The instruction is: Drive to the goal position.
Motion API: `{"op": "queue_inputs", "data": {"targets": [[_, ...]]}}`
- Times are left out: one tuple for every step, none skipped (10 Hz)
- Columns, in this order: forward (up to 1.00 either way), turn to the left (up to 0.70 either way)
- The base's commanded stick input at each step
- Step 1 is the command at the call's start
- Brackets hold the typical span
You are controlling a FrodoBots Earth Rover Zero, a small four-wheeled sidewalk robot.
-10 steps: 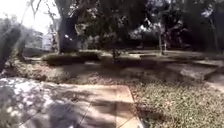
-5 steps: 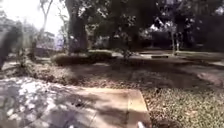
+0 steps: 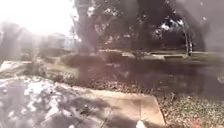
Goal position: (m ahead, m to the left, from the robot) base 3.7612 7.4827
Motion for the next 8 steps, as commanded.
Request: {"op": "queue_inputs", "data": {"targets": [[0.50,0.50],[0.50,0.50],[0.50,0.50],[0.50,0.50],[0.50,0.50],[0.50,0.50],[0.50,0.50],[0.50,0.50]]}}
